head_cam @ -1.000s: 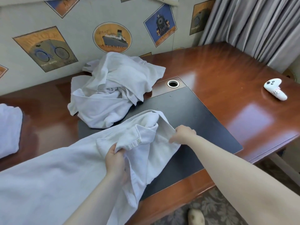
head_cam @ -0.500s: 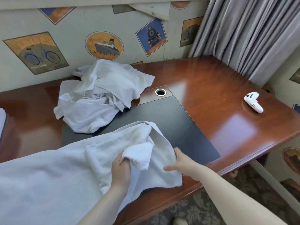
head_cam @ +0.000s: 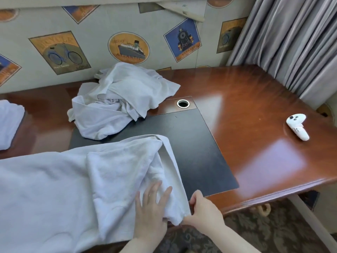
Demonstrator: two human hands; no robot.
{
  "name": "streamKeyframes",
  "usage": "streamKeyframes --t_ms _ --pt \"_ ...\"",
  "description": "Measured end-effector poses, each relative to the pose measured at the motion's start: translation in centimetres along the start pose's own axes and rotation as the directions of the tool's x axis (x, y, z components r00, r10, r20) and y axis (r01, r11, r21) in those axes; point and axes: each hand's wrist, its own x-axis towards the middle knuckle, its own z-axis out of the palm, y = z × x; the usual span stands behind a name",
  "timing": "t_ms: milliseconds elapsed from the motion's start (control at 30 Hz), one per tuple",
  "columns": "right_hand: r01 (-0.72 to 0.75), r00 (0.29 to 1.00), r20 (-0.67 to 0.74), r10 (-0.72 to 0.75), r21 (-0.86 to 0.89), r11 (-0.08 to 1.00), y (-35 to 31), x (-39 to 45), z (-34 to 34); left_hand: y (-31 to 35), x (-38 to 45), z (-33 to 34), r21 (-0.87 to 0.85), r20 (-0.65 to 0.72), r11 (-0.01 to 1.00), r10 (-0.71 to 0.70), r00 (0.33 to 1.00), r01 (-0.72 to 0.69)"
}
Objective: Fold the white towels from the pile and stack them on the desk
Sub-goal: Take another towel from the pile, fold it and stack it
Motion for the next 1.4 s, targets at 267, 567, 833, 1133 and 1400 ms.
streamKeyframes --t_ms 267,567,833,1133,1400 --pt "-0.246 0.953 0.304 -0.019 0.804 0.541 -4.4 2.5 -0.7 3.5 1.4 -0.2 -0.521 -0.232 0.818 -0.412 0.881 0.246" --pt "-0.534 0.738 0.593 -0.320 0.805 0.259 -9.6 9.1 -4.9 2.0 0.0 0.9 -0.472 -0.052 0.871 -0.184 0.982 0.138" --pt "-0.569 0.810 0.556 -0.186 0.822 -0.024 -10.5 11.0 -2.1 -3.6 8.2 -4.0 -0.644 -0.116 0.729 -0.393 0.912 0.232" --pt "-0.258 0.966 0.238 0.101 0.860 0.440 -11.0 12.6 -2.7 -7.4 17.6 -4.8 -0.086 0.101 0.975 -0.196 0.975 0.205" --pt "0.048 0.809 -0.396 0.435 0.782 0.622 -11.0 10.6 0.0 -8.2 16.8 -4.8 -0.147 -0.155 0.980 -0.161 0.975 0.138"
